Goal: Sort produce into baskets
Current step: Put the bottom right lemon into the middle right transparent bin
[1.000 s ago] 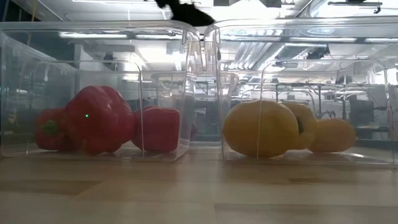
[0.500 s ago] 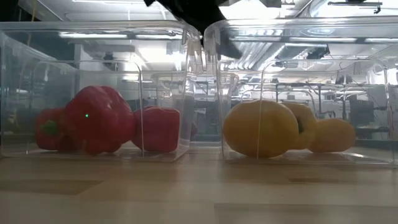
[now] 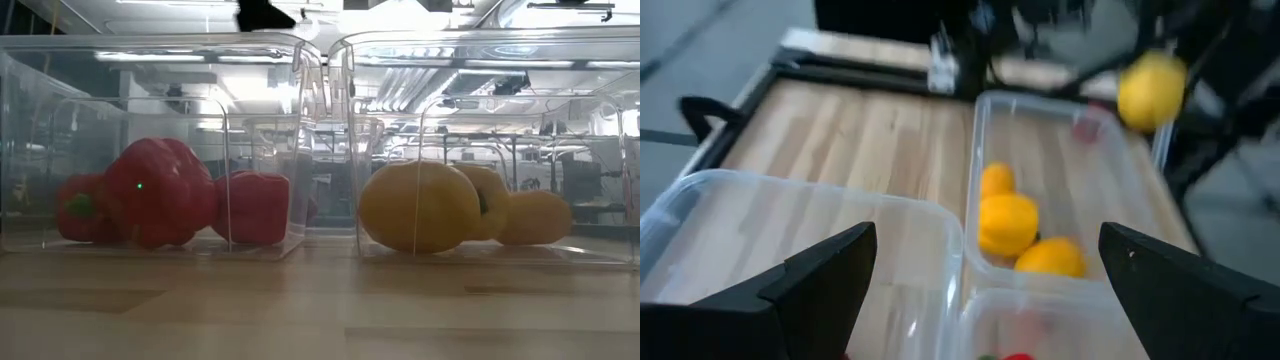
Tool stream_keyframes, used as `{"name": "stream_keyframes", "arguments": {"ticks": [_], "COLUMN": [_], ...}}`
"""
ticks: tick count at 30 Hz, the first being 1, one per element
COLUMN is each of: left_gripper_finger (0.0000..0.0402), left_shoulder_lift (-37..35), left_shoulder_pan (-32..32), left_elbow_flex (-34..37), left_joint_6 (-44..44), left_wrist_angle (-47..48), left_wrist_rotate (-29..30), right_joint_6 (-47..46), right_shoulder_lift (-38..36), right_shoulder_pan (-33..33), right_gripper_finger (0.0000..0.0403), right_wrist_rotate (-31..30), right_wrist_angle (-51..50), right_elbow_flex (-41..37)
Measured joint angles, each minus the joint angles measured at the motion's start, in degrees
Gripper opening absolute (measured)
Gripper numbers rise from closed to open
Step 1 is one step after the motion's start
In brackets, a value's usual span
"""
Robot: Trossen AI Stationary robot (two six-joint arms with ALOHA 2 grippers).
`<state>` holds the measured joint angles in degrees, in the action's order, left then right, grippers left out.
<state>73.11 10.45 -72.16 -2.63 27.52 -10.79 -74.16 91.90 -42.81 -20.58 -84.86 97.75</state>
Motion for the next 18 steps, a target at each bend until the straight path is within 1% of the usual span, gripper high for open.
{"name": "stream_keyframes", "arguments": {"ticks": [3, 7, 9, 12, 15, 18], "left_gripper_finger": [0.0372, 0.0372, 0.0372, 0.0372, 0.0372, 0.0372], "left_shoulder_lift": [-7.05, -14.33, -16.88, -18.92, -19.37, -19.37], "left_shoulder_pan": [0.01, -1.28, -2.01, -3.04, -3.84, -4.58], "left_elbow_flex": [5.11, 9.78, 11.50, 12.19, 12.26, 12.26], "left_joint_6": [-5.64, -11.84, -14.19, -16.62, -18.12, -19.27], "left_wrist_angle": [-2.53, -4.29, -5.10, -5.74, -7.68, -10.43], "left_wrist_rotate": [2.76, 6.95, 9.11, 11.60, 11.95, 11.94], "right_joint_6": [-5.20, -15.64, -21.34, -27.64, -30.62, -32.12], "right_shoulder_lift": [0.00, -0.04, -0.04, -0.04, -0.71, -3.13], "right_shoulder_pan": [-5.68, -13.00, -15.18, -16.36, -16.09, -15.65], "right_gripper_finger": [0.0199, 0.0199, 0.0199, 0.0199, 0.0199, 0.0199], "right_wrist_rotate": [6.02, 7.10, 7.95, 8.55, 8.59, 9.57], "right_wrist_angle": [4.28, 10.16, 10.31, 9.84, 9.91, 13.39], "right_elbow_flex": [-3.44, -7.77, -11.07, -16.94, -23.23, -30.58]}}
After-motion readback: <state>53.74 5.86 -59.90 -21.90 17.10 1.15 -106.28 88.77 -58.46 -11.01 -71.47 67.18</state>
